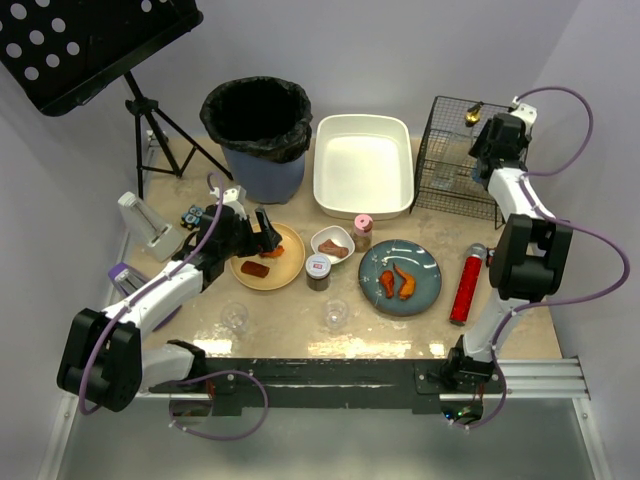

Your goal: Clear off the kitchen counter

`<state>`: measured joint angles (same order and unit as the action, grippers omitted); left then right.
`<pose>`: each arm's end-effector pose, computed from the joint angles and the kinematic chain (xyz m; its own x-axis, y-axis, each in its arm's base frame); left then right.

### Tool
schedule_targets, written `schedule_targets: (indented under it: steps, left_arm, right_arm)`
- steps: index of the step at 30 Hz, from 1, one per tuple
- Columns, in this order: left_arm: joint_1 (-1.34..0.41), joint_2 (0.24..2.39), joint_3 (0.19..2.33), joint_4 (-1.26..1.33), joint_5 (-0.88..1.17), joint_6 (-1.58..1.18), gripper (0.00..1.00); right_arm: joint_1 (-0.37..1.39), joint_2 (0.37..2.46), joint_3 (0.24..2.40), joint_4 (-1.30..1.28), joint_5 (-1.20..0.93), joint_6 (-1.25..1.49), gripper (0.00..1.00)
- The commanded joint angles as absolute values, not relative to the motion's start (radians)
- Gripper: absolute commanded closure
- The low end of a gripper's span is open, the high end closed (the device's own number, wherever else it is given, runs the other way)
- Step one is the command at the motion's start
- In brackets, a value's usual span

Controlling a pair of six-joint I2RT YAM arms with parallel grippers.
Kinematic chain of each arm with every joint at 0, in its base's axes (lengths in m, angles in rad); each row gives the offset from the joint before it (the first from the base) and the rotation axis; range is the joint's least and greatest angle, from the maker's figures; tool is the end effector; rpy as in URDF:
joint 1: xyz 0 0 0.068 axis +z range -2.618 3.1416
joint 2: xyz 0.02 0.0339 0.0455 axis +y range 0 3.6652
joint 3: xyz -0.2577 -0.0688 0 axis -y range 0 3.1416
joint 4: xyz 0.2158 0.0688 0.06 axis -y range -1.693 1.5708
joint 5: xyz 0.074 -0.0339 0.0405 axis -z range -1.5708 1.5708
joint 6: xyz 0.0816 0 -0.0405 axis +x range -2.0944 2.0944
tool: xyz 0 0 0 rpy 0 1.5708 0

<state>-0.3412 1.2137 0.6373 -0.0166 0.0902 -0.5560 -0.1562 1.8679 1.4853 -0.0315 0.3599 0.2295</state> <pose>0.2542 -0.0980 0.2009 -0.6604 -0.3233 -0.6778 0.0649 0.8746 -0.4804 0.4457 -0.0993 0.2745 -0.2815 0.2599 -0.9237 0.5423 0.8372 0.0703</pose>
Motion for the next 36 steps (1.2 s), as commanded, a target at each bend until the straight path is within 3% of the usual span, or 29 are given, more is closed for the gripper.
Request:
schedule_targets:
  steps: [1,6,11,24,32,36]
  left_arm:
    - [-0.345,1.213,0.676,0.017,0.100,-0.543,0.07]
    - [-0.345,1.210,0.675,0.017,0.095,-0.542,0.07]
    - [-0.345,1.210,0.675,0.017,0.095,-0.542,0.07]
    - [-0.345,1.201,0.675,0.015,0.103,-0.543,0.07]
    - [-0.348,1.192,0.675,0.015,0.103,-0.552,0.07]
    - [-0.368,1.195,0.675,0.012,0.083,-0.552,0.08]
  right_arm:
    - [-0.156,1.839,1.559,0.014,0.394,0.224,0.40]
    - [-0.158,1.818,1.562,0.008,0.390,0.232,0.25]
    - [-0.155,1.799,1.563,0.003,0.397,0.235,0.19]
    - [-0.166,1.536,1.369,-0.028,0.436,0.445,0.18]
    - [-0.161,1.270,1.102,0.018,0.201,0.574,0.21]
    - [0.018,1.197,1.051,-0.035,0.244,0.572,0.21]
